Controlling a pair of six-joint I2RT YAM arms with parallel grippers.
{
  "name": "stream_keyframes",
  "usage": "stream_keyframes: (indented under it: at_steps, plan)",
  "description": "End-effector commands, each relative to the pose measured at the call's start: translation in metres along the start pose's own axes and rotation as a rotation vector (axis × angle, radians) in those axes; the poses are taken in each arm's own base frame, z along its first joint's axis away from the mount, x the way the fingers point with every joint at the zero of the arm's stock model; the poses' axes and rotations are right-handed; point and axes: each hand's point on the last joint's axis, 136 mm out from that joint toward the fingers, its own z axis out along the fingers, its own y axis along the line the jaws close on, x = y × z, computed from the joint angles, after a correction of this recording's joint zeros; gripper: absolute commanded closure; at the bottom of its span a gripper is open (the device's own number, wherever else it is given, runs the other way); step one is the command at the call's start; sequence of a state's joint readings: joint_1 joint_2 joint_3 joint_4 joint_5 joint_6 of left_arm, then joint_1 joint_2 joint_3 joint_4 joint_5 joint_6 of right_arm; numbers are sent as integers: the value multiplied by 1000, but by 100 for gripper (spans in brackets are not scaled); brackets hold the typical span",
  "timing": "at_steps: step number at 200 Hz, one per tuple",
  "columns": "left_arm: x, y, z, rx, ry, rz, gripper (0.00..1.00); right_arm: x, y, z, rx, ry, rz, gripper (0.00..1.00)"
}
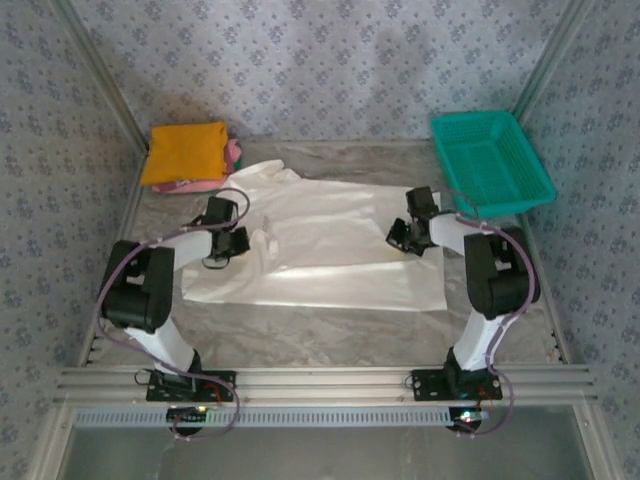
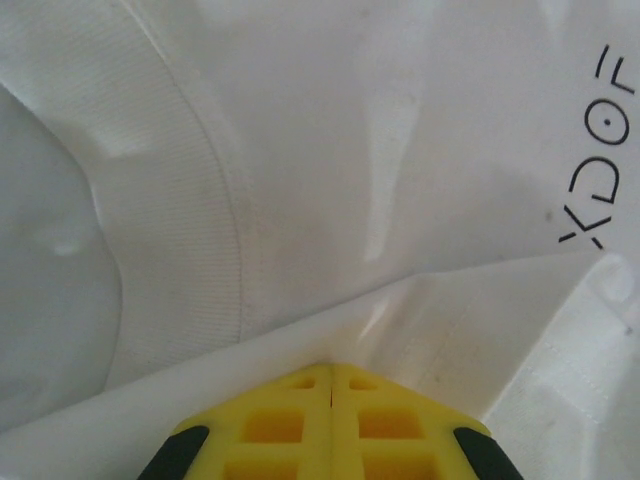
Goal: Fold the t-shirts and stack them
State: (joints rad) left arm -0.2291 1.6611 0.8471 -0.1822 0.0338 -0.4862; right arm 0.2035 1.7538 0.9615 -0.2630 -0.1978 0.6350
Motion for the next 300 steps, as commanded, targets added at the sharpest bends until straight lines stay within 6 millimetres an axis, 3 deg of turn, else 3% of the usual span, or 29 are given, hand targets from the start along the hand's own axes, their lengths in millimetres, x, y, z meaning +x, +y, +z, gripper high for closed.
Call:
stream_keyframes:
  at_steps: [1,30,50,61,77,97,110,126,142,170,176,189,210,248,264,278,300]
  plan:
    - [70,15,-8,-52,172,-49,95,46,-32,-4,92,71,49,100]
    - [104,16,-29,-70,197,-75,95,68,-48,-18,108,73,47,100]
    - [100,16,-51,-80,128,-74,91,64,-50,-25,111,58,31,100]
    - [81,16,-63,-85,56,-55,85,52,-42,-29,88,40,20,100]
    - [37,3,-78,-43,-29,-8,79,31,-24,-37,45,7,1,96]
    - [-33,-30,-96,11,-114,135,67,1,5,-55,-10,-49,-65,90]
    - [-76,-63,-102,74,-167,283,55,-17,19,-66,-39,-96,-90,82]
    - [-117,-100,-94,122,-170,447,43,-34,33,-73,-76,-131,-109,73]
    - [-143,-117,-63,100,-138,555,29,-48,42,-78,-113,-150,-109,70]
    - [-173,-133,-11,77,-92,614,26,-65,53,-91,-146,-201,-123,67]
    - [-184,-138,-5,79,-108,619,26,-67,55,-93,-151,-207,-126,66]
    - [-187,-140,8,76,-64,621,24,-71,56,-98,-160,-220,-125,66]
    - [-186,-149,25,114,-40,632,23,-72,52,-102,-150,-221,-134,63]
    - [-176,-143,50,109,5,654,26,-80,27,-109,-147,-222,-66,58]
    - [-176,-137,55,88,11,645,46,-86,23,-117,-150,-242,-54,57]
    - [-181,-134,51,68,-7,632,72,-89,24,-122,-149,-259,-62,56]
    - [-193,-138,35,67,-51,611,86,-90,23,-121,-142,-255,-65,56]
